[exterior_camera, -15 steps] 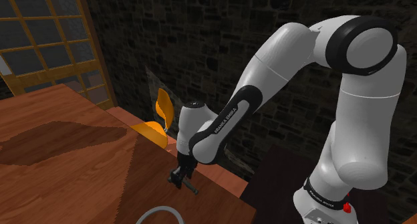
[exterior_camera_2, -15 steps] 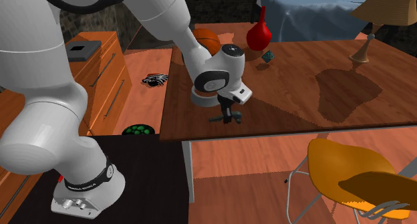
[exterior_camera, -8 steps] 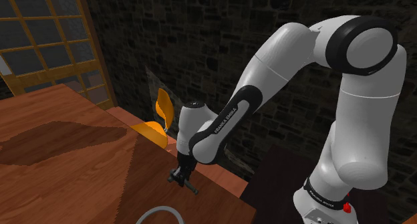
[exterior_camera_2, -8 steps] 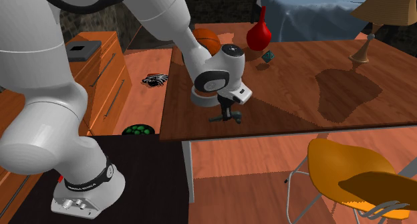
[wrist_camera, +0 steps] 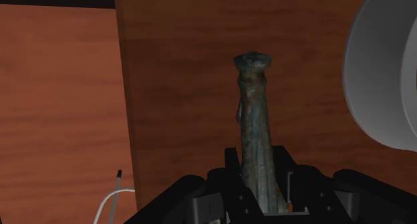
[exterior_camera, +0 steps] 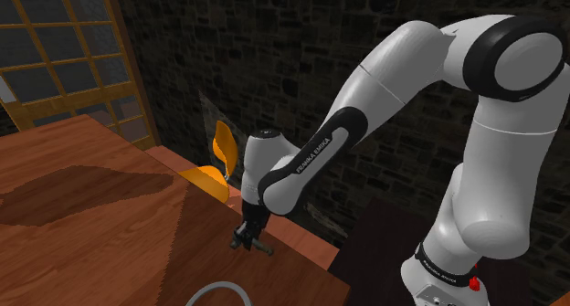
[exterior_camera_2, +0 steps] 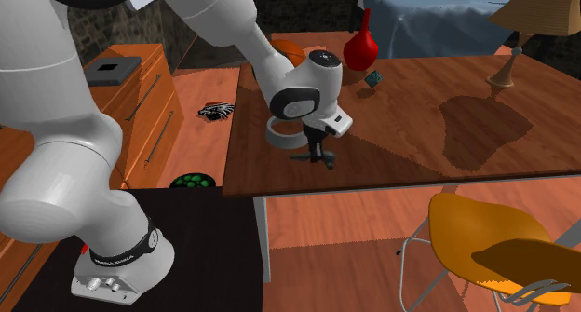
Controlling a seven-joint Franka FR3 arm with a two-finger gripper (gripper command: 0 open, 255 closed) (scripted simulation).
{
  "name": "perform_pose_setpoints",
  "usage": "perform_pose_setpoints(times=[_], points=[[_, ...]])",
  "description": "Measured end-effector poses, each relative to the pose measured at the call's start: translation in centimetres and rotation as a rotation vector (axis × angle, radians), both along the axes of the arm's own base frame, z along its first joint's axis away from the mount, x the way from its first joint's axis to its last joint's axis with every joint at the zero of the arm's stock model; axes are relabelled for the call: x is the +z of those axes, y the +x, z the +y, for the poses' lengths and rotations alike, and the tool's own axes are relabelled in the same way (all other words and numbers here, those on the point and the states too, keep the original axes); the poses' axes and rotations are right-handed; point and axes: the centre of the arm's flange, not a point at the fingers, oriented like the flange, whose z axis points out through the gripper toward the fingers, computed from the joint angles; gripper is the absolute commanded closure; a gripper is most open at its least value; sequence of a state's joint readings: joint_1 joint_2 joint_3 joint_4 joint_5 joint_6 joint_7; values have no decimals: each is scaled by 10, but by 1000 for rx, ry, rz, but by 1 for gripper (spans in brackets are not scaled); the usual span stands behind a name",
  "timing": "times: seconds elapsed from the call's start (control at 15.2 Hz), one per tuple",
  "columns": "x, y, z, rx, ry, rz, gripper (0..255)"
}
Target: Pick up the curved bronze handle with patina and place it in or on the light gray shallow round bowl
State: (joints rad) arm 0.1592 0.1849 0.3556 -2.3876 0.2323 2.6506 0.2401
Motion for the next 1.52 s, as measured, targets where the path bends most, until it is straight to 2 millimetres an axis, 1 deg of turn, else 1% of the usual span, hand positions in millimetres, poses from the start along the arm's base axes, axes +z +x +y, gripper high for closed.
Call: perform_pose_setpoints(times=[1.12,1.25,1.52], points=[[89,0,1,0,0,0,255],[93,-6,16,1,0,0,255],[97,-24,63,2,0,0,255]])
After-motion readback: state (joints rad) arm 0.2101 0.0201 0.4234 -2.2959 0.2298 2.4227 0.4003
